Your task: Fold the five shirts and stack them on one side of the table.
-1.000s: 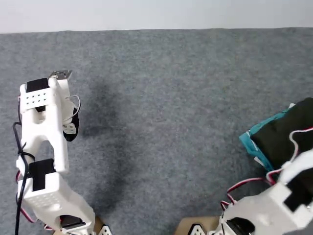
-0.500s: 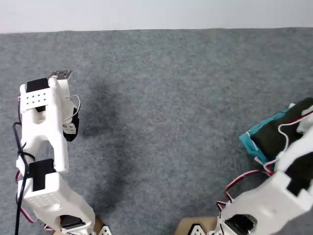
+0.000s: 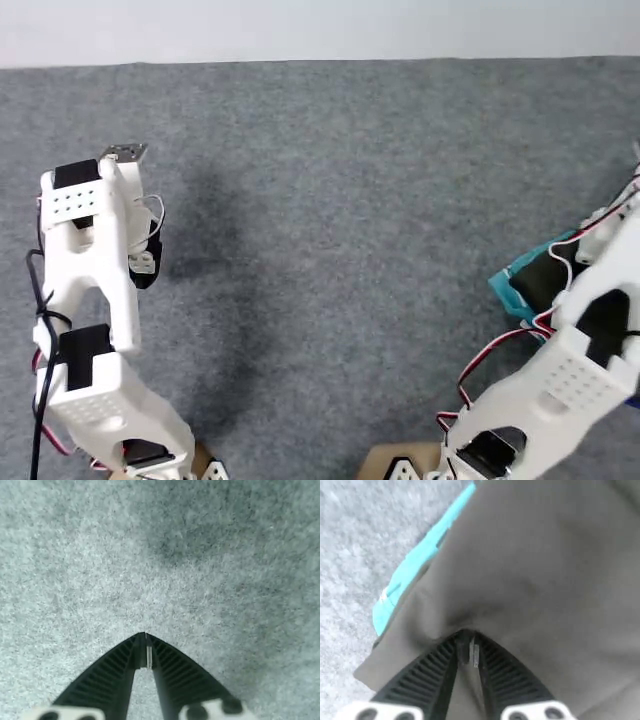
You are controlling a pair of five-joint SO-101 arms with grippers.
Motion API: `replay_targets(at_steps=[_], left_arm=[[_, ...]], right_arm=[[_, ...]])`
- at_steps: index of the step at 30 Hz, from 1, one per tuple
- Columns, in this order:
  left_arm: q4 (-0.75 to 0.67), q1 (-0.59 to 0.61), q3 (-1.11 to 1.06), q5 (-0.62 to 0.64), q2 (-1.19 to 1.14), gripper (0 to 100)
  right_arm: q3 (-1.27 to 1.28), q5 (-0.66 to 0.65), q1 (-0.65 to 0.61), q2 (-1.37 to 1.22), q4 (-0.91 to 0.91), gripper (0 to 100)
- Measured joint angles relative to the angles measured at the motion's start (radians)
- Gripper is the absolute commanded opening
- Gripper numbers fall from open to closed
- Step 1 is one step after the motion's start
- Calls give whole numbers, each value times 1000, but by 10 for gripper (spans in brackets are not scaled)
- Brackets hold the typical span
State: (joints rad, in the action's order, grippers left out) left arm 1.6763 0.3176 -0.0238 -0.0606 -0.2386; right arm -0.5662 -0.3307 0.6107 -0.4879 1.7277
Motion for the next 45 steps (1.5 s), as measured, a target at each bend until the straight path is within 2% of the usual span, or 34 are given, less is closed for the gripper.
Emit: replay_targets(at_steps=[5,11,15,20,26,35,41,45], left_arm=[[0,0,0,0,0,2],[0,0,0,0,0,2],[0,0,-15,0,0,2],[3,0,-26,0,0,2],[3,0,-28,0,0,2],[3,0,-28,0,0,2],[3,0,-28,0,0,2],[3,0,-28,0,0,2]], right_arm=[[-64,0,18,11,21,24],[-83,-14,150,57,14,24],[-83,-106,229,44,-60,24],[-83,-169,273,-114,-196,25],[-164,-180,273,-176,-236,25],[-295,-180,230,-133,-29,25],[-272,-176,144,-61,23,24],[-173,-127,101,-54,25,24]])
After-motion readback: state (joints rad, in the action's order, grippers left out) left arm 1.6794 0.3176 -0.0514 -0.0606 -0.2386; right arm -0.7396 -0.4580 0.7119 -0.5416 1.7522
